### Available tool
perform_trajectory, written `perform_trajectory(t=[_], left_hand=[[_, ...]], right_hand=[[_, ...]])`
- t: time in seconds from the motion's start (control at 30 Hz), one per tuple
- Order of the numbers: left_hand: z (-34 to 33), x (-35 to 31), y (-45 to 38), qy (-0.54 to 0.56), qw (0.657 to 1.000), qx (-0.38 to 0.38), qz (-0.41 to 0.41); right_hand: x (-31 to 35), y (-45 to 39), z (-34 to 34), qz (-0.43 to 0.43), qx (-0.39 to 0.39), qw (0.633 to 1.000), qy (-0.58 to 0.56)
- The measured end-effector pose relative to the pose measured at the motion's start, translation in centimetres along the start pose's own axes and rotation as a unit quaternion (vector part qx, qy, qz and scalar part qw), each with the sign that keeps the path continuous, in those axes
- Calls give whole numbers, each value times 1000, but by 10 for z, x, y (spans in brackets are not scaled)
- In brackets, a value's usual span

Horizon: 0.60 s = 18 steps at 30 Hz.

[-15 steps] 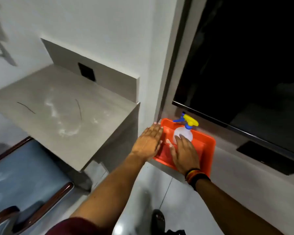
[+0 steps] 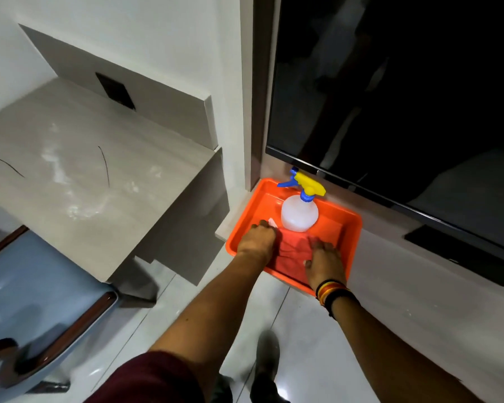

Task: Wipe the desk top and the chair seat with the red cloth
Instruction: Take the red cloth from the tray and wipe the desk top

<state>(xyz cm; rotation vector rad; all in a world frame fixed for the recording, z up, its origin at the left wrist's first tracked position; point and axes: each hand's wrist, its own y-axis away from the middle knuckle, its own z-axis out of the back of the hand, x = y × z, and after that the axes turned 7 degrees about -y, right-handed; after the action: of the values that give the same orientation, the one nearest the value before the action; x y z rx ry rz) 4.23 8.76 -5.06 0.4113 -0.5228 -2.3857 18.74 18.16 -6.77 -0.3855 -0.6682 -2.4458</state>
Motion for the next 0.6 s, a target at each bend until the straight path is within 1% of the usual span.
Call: perform_trajectory(t=[0.17,0.3,0.37,0.47,0.6], left_hand=[[5,1,1,39,999,5,5],[37,19,8,91,995,-37,8],[66,45,13,103,993,-57,28],[114,98,26,104,988,-102,55],[163,197,53,95,976,-166,99]], right_hand=[[11,1,4,-3,-24,998,-63],[38,0,23,40,-61,993,-89],[69,-1,34,70,-80,989,-99],[136,-6,41,119,-101,981,-118],[252,-11,28,167,-93,973,-125]])
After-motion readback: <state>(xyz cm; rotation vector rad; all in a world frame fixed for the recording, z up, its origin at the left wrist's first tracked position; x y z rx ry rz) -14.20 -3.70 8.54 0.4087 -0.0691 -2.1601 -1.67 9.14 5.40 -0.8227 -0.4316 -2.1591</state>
